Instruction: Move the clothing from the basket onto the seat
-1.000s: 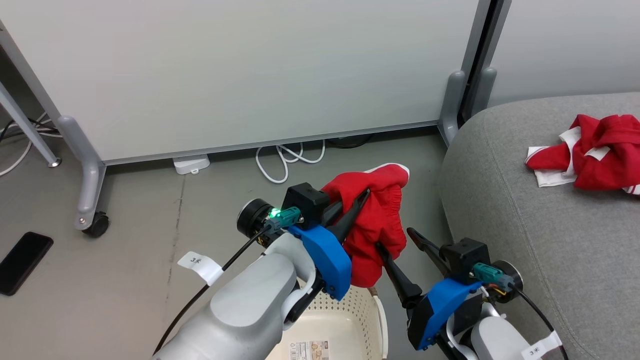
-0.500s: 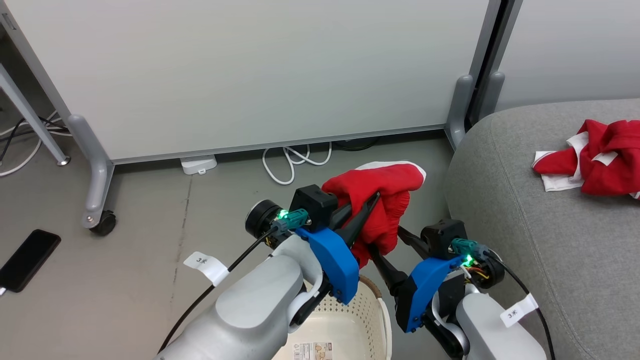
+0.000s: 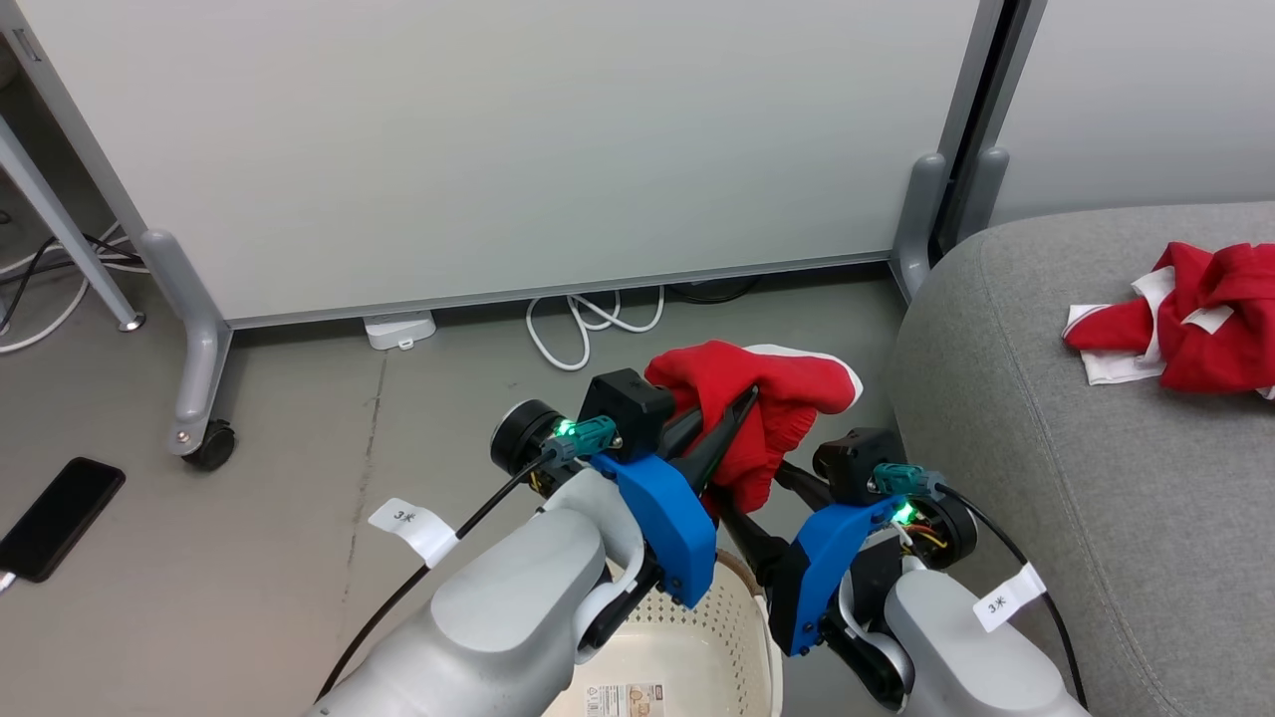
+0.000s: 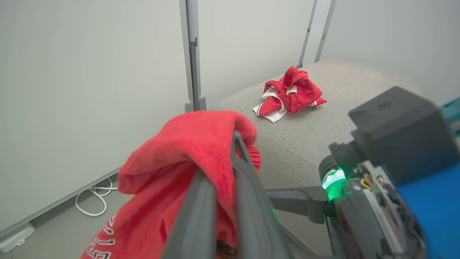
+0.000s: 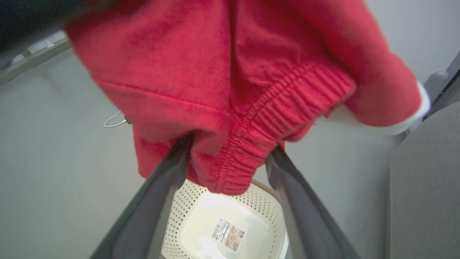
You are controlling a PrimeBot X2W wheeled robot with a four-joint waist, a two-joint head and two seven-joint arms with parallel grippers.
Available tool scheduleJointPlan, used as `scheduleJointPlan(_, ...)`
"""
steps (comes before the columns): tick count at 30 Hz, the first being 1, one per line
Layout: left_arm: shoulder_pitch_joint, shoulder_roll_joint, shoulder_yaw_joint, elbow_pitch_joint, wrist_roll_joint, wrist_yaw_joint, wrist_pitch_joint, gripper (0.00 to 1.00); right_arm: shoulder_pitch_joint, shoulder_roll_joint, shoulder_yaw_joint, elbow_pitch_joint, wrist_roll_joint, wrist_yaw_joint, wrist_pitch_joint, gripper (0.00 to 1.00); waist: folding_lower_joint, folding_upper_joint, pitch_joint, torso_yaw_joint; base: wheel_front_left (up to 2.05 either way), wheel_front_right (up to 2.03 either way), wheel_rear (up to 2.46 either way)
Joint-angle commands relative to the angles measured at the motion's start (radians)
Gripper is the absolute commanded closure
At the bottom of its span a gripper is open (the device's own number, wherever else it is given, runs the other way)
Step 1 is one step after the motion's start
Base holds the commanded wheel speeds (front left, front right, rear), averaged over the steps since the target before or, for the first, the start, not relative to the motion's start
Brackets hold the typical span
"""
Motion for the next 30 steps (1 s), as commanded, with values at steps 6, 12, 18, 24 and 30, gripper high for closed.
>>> scheduleJointPlan(6, -0.017, 0.0, -0.006, 0.008, -0.007, -0.008, -0.01, 1.0, -0.034, -0.001, 0.024, 0.05, 0.028, 0.001, -0.04, 1.0, 0.0, 0.0, 0.0, -0.005, 0.0, 0.0, 0.0)
scheduleJointPlan(12, -0.022, 0.002, -0.006, 0.015, -0.009, -0.008, -0.013, 1.0, -0.045, -0.001, 0.037, 0.084, 0.044, 0.001, -0.076, 1.0, 0.0, 0.0, 0.002, -0.009, 0.0, 0.0, 0.0)
scheduleJointPlan(18, -0.023, 0.003, -0.007, 0.021, -0.013, -0.008, -0.017, 1.0, -0.057, -0.001, 0.05, 0.105, 0.056, 0.001, -0.098, 1.0, 0.0, 0.0, 0.004, -0.013, 0.0, 0.0, 0.0)
scheduleJointPlan(24, -0.024, 0.004, -0.009, 0.024, -0.013, -0.005, -0.019, 1.0, -0.068, -0.001, 0.062, 0.121, 0.066, 0.001, -0.113, 1.0, 0.0, 0.0, 0.005, -0.015, 0.0, 0.0, 0.0)
scheduleJointPlan(30, -0.02, 0.006, -0.009, 0.028, -0.006, 0.007, -0.026, 0.0, -0.071, -0.001, 0.074, 0.133, 0.078, 0.001, -0.124, 1.0, 0.0, 0.0, 0.006, -0.015, 0.0, 0.0, 0.0)
